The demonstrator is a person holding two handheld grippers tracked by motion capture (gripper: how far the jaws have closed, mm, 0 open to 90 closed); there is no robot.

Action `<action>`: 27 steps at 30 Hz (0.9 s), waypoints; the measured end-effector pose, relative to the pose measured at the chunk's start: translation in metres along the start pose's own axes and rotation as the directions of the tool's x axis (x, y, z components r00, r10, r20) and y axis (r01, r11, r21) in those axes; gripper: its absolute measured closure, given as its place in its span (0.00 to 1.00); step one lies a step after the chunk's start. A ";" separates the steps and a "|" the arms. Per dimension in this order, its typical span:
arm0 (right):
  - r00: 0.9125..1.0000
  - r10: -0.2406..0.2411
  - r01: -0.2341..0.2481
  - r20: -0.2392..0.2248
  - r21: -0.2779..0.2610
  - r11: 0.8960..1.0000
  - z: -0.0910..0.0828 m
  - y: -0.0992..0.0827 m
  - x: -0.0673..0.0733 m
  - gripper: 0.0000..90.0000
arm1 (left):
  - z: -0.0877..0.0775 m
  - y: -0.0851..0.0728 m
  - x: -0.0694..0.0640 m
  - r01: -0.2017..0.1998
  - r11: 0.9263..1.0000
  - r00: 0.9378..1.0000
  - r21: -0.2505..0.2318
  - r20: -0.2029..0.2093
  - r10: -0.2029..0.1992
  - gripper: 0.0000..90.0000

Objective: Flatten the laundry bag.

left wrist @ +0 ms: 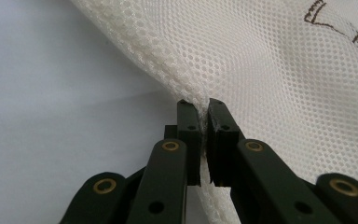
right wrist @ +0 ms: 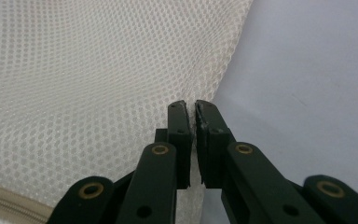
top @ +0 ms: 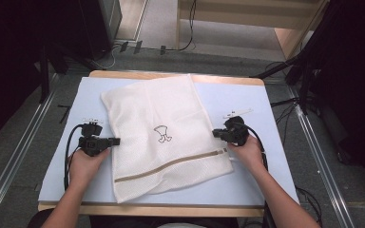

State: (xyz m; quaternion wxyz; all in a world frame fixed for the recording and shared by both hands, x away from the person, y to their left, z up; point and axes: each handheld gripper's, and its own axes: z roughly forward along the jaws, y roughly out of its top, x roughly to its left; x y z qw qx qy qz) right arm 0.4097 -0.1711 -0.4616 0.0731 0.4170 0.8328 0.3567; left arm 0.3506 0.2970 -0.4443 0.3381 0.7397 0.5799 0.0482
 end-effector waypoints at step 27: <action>0.996 0.084 -0.083 0.028 -0.030 0.996 -0.007 -0.021 -0.004 0.96 | 0.041 0.073 0.028 -0.026 0.999 0.999 -0.036 0.033 0.027 0.96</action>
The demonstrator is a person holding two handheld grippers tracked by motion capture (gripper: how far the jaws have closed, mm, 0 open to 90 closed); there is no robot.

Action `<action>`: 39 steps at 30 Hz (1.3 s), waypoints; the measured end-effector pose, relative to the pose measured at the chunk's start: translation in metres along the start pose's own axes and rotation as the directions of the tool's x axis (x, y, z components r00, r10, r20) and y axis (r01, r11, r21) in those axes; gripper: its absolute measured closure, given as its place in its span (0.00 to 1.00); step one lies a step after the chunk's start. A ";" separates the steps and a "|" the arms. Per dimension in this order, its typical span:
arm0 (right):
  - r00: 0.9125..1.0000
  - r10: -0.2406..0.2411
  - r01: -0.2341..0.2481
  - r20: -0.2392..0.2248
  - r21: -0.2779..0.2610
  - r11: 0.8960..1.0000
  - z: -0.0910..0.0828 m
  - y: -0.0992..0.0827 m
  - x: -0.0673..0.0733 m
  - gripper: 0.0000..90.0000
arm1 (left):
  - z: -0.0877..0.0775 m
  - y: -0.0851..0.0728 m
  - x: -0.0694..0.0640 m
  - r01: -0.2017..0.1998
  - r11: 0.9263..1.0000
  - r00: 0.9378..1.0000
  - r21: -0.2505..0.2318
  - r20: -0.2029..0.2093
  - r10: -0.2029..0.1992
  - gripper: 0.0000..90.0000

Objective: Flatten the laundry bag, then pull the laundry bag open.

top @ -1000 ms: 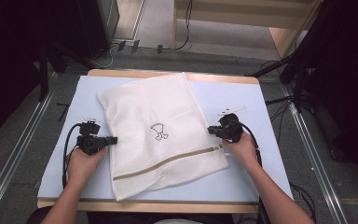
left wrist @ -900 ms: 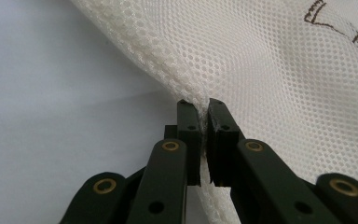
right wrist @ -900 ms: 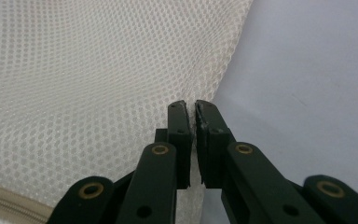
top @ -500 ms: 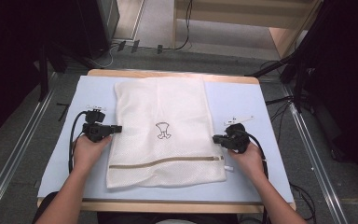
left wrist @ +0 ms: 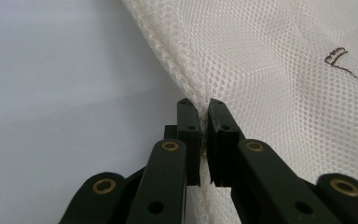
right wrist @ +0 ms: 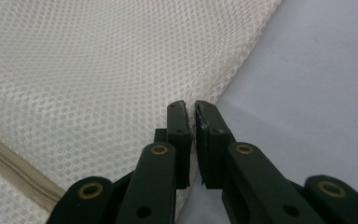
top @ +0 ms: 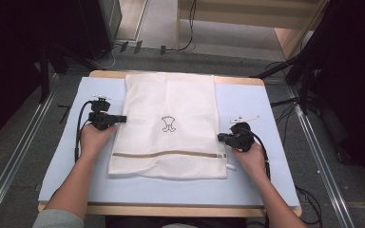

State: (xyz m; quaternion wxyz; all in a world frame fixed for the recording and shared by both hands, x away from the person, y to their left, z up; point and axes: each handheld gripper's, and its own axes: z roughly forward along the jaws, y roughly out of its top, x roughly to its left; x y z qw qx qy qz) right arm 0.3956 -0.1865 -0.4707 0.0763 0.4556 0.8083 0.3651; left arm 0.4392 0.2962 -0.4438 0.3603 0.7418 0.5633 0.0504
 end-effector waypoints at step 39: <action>0.998 0.004 -0.006 -0.059 -0.040 0.999 -0.029 -0.003 0.002 0.74 | -0.029 0.004 -0.028 -0.096 0.995 0.993 -0.014 0.074 0.097 0.43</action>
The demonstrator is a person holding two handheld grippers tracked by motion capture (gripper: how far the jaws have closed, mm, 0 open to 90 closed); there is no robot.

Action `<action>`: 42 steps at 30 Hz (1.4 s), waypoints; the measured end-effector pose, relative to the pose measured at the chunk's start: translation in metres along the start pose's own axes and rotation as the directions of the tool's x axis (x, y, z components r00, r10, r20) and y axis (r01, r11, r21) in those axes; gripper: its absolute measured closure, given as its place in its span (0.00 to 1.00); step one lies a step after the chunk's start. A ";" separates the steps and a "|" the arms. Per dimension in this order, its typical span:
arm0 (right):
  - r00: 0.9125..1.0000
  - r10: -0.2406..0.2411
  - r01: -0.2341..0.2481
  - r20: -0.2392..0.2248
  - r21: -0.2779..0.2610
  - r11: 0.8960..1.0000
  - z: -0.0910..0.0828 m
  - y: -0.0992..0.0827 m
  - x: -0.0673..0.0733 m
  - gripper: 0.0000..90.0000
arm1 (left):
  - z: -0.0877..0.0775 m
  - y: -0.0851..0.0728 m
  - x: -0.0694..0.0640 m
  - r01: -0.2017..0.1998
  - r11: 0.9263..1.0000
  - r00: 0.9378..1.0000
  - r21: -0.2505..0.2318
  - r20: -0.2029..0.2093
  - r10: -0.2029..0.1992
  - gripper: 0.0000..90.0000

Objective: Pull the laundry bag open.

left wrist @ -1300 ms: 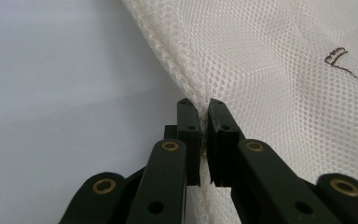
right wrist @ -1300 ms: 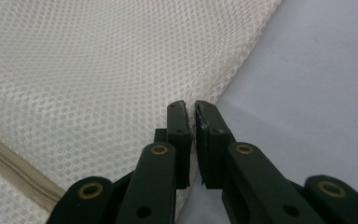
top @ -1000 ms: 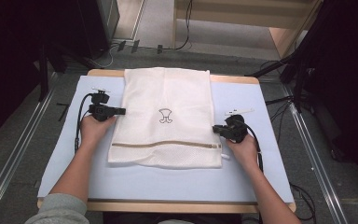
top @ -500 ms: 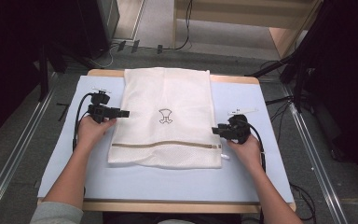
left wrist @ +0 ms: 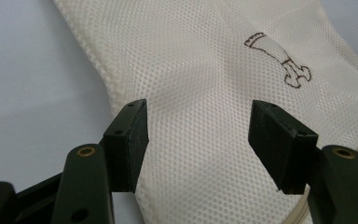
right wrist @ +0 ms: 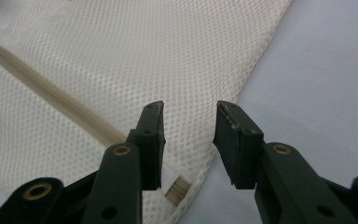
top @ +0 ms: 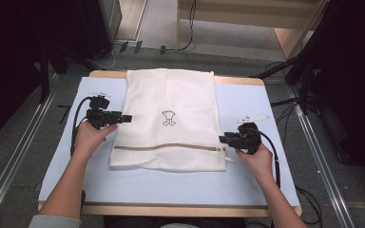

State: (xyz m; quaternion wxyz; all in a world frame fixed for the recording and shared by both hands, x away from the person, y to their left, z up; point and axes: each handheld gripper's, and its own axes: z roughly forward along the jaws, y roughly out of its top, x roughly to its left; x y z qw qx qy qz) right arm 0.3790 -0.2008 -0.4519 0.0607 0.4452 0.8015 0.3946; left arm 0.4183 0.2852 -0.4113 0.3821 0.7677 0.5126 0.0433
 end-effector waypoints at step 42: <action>0.997 -0.055 0.058 -0.053 0.071 0.996 0.000 -0.010 0.013 1.00 | 0.036 0.010 -0.102 -0.236 0.971 0.954 0.027 0.195 0.226 0.45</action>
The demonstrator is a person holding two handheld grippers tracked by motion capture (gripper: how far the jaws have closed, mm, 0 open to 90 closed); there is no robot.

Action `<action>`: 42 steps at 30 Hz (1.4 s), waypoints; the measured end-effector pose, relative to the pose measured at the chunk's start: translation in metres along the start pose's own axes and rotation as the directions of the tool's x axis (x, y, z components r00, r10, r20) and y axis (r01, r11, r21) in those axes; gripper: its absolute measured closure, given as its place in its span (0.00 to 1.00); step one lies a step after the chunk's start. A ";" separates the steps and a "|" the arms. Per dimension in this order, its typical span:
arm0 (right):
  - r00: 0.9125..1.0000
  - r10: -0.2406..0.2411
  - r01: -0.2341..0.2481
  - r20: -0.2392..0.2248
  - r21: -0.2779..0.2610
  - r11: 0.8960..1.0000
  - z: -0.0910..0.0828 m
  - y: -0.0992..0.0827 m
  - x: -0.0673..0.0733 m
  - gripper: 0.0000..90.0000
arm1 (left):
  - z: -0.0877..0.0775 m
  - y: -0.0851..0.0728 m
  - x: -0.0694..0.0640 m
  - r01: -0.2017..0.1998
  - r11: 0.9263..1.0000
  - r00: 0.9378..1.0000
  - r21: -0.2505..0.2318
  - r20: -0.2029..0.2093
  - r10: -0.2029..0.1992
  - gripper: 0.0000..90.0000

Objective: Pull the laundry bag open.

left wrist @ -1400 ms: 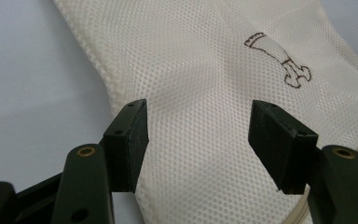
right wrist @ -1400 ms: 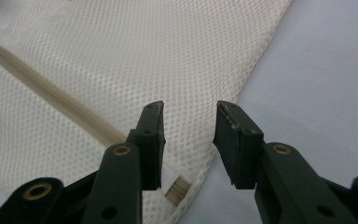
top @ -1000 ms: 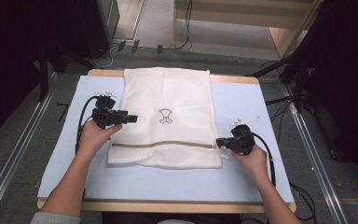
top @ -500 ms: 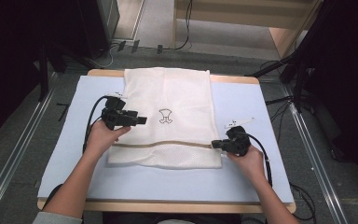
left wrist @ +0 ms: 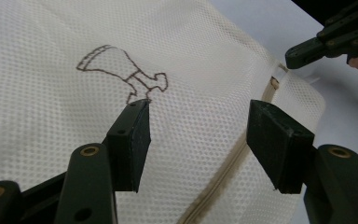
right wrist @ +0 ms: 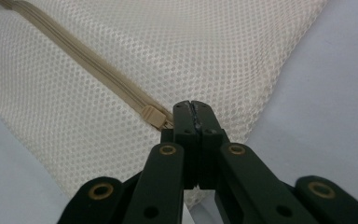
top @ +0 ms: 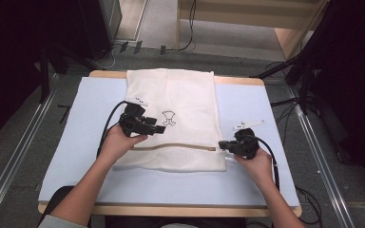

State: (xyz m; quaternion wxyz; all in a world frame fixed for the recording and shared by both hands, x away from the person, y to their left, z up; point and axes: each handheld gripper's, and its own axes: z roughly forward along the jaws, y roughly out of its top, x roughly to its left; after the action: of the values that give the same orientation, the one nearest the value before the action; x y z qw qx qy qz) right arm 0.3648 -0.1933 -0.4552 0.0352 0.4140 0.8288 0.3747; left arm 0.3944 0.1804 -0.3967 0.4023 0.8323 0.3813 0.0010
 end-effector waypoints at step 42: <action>1.000 -0.006 0.006 0.002 0.008 1.000 0.012 -0.012 -0.003 1.00 | 0.096 0.015 -0.072 -0.106 0.987 0.987 0.119 0.135 0.090 0.79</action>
State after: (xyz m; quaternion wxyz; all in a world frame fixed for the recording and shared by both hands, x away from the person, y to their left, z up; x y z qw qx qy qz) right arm 0.3638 -0.1927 -0.4727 0.0356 0.4120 0.8316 0.3707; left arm 0.3823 0.0643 -0.4298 0.3722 0.8721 0.3123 -0.0572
